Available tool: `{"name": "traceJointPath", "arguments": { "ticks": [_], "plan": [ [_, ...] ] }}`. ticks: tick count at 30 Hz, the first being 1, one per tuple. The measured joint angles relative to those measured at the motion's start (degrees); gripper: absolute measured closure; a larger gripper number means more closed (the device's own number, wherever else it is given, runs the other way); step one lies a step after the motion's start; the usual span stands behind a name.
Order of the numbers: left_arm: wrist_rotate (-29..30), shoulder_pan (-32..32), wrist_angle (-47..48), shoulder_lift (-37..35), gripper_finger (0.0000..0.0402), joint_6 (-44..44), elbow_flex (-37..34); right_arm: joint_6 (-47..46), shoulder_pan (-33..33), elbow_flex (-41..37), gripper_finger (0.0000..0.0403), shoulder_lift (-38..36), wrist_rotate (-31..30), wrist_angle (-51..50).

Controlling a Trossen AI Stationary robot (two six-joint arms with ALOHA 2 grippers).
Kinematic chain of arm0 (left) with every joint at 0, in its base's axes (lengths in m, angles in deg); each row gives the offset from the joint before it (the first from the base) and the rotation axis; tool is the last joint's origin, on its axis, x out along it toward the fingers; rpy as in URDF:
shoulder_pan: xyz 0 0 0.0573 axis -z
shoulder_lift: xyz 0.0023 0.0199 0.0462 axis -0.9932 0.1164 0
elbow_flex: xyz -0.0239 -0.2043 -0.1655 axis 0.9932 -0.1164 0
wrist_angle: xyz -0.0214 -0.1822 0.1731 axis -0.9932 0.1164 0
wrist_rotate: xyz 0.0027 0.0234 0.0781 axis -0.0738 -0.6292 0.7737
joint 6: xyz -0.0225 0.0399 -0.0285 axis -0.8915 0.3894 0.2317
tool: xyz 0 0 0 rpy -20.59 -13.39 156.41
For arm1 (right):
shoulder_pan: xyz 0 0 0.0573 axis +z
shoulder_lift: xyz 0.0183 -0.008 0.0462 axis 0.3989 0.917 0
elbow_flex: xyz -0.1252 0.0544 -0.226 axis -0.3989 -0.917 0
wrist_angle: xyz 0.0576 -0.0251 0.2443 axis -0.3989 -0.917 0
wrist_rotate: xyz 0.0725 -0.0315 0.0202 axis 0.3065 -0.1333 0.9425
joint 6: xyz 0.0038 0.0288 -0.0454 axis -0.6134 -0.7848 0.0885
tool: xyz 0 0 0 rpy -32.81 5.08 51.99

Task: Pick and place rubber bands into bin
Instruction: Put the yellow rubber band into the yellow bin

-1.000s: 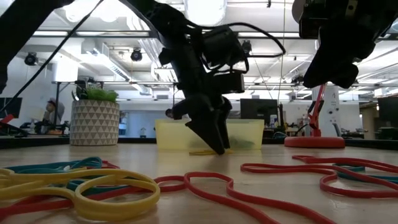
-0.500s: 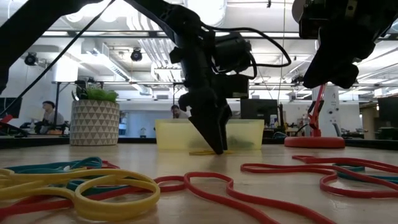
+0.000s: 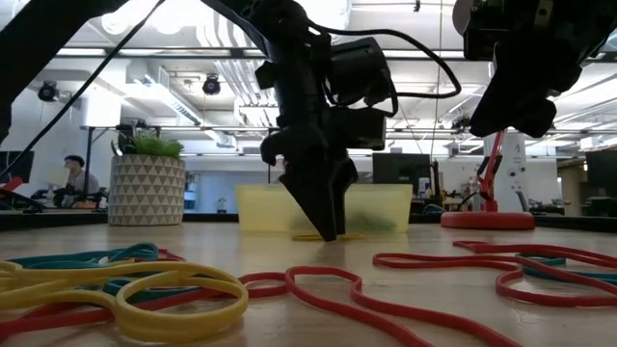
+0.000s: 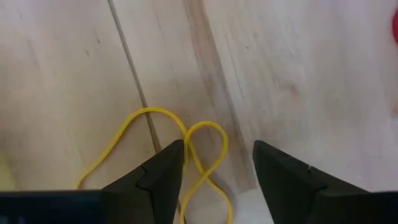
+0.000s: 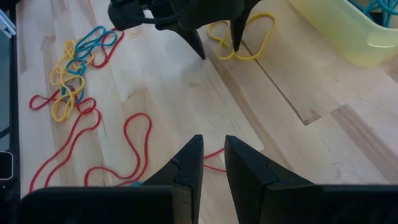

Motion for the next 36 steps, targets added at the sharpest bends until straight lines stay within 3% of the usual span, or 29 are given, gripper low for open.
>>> {"name": "traceJointPath", "arguments": {
  "ticks": [9, 15, 29, 36],
  "plan": [
    [1.46, 0.19, -0.99, 0.02, 0.034, -0.21, 0.27, 0.0, 0.28, 0.0, 0.0346, 0.0, -0.02, 0.02],
    [3.51, 0.25, -1.25, 0.02, 0.0395, -0.08, 0.42, -0.04, 1.11, 0.0, 0.0346, 0.0, -0.02, 0.02],
    [15.12, -0.31, -6.59, -3.51, 0.0401, -0.85, 0.13, -0.24, 1.22, -0.02, 0.0346, 0.0, -0.04, 0.19],
    [14.14, -0.21, -5.83, -6.25, 0.0401, -1.17, -0.02, -0.26, 1.27, -0.02, 0.0346, 0.0, -0.05, 0.31]
  ]
}}
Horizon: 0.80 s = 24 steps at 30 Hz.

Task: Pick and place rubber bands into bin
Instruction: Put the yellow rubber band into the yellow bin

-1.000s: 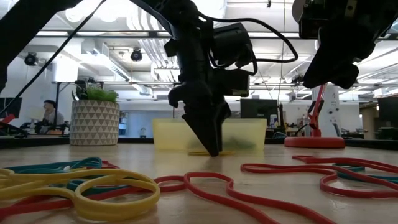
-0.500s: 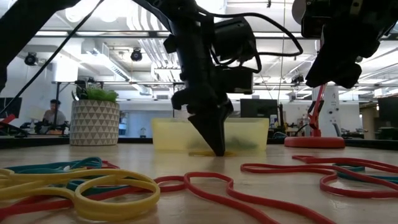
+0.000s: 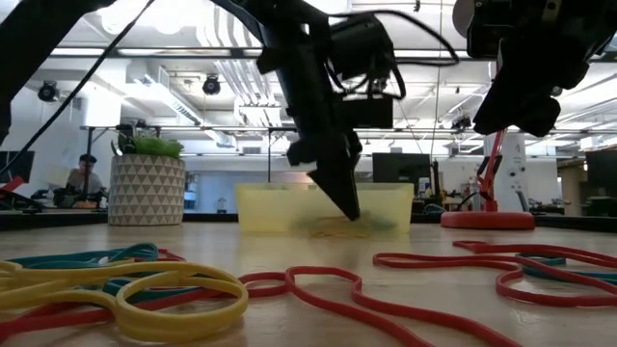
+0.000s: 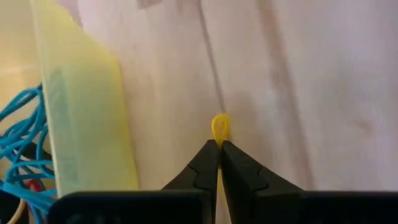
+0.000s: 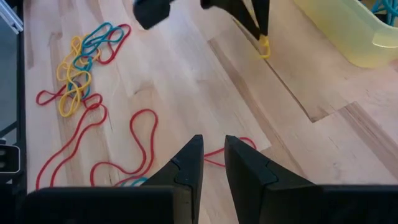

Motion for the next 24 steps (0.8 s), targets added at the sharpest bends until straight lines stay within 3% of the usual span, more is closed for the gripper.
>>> {"name": "traceJointPath", "arguments": {
  "ticks": [15, 24],
  "plan": [
    [0.34, -0.04, -0.03, -9.57, 0.0402, -0.22, 0.24, 0.24, 0.24, 0.0, 0.0346, 0.0, -0.04, 0.09],
    [7.49, -2.77, -0.91, -16.78, 0.0402, -0.13, 0.23, 0.46, 0.24, -0.11, 0.0346, -0.02, -0.14, 0.05]
  ]
}}
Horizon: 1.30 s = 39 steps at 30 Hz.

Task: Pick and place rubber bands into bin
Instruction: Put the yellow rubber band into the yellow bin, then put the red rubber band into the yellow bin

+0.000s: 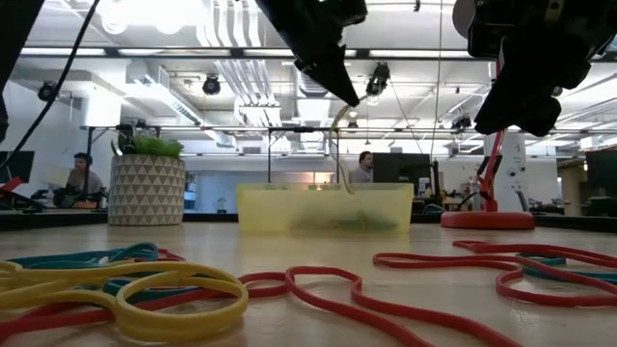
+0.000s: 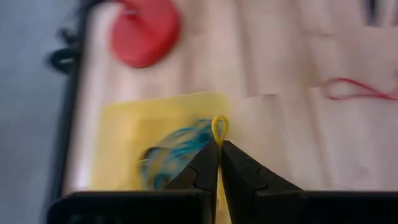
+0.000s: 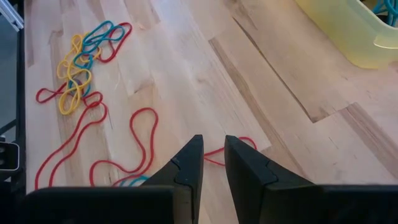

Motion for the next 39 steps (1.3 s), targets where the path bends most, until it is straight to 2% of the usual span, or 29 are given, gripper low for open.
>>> {"name": "traceJointPath", "arguments": {
  "ticks": [9, 12, 15, 18, 24, 28, 34, 39],
  "plan": [
    [1.14, -8.97, -1.08, -0.05, 0.0402, 0.02, -2.4, -0.08, 0.0, 0.0, 0.0346, 0.0, -0.03, 0.78],
    [-0.92, -11.54, -0.86, 0.08, 0.0402, -2.58, -4.33, -0.17, 0.0, 0.0, 0.0346, 0.0, -0.01, 0.85],
    [-5.48, -13.1, -0.68, 0.04, 0.0398, -4.06, -6.1, -0.24, 0.0, 0.0, 0.0346, 0.0, -0.01, 0.86],
    [-8.31, -13.4, -0.37, 0.08, 0.0374, -4.58, -6.52, -0.24, 0.0, 0.0, 0.0346, 0.0, -0.01, 0.82],
    [-8.45, -13.36, -0.46, 0.04, 0.0297, -4.66, -6.46, -0.02, 0.0, 0.0, 0.0346, 0.0, 0.21, 0.82],
    [-8.38, -13.38, -0.06, -1.26, 0.0262, -5.0, -6.46, 0.0, 0.0, 0.0, 0.0346, 0.0, 2.22, 0.75],
    [-8.37, -13.36, 2.56, -2.75, 0.0244, -5.39, -6.43, -0.21, 0.0, 0.0, 0.0346, 0.0, 3.86, 0.53],
    [-16.82, -11.63, 8.74, -7.87, 0.0244, -9.19, -7.35, 0.86, 0.83, -0.12, 0.0346, 0.6, 6.28, 0.75]
  ]
}}
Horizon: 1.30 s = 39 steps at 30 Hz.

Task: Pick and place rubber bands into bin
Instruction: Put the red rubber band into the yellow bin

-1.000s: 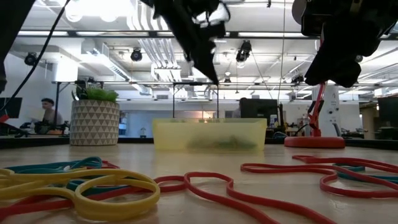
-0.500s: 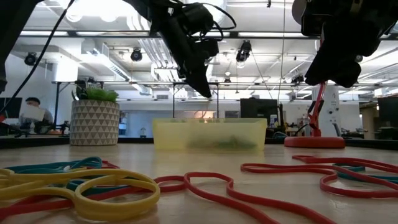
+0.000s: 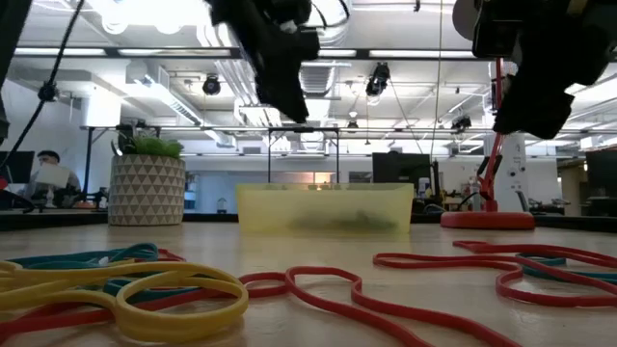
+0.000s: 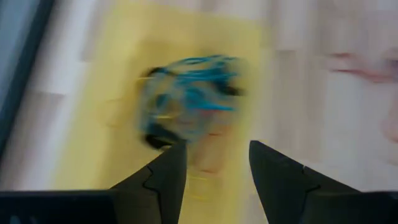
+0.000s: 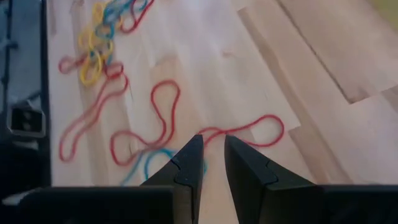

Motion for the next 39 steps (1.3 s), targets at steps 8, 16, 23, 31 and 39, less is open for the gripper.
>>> {"name": "traceJointPath", "arguments": {
  "ticks": [8, 16, 23, 31, 39],
  "plan": [
    [-2.18, 10.63, -6.55, -16.16, 0.0243, -4.05, -12.31, 13.22, 1.78, -0.1, 0.0346, 5.82, 0.42, 2.14],
    [7.95, 17.19, -19.11, -31.73, 0.0243, -18.53, -29.0, 25.72, 1.0, 3.13, 0.0316, 13.91, 4.88, 5.47],
    [9.66, 18.62, -27.58, -39.33, 0.0243, -28.56, -39.74, 31.75, -1.86, 8.23, 0.0257, 20.26, 6.52, 4.85],
    [9.79, 19.03, -32.66, -41.02, 0.0243, -31.29, -42.74, 40.2, -3.31, 15.44, 0.0223, 28.26, 10.54, -6.15],
    [9.86, 19.23, -34.16, -40.44, 0.0243, -31.32, -42.76, 41.25, -4.1, 19.86, 0.0222, 33.22, 11.27, -8.02]
  ]
}}
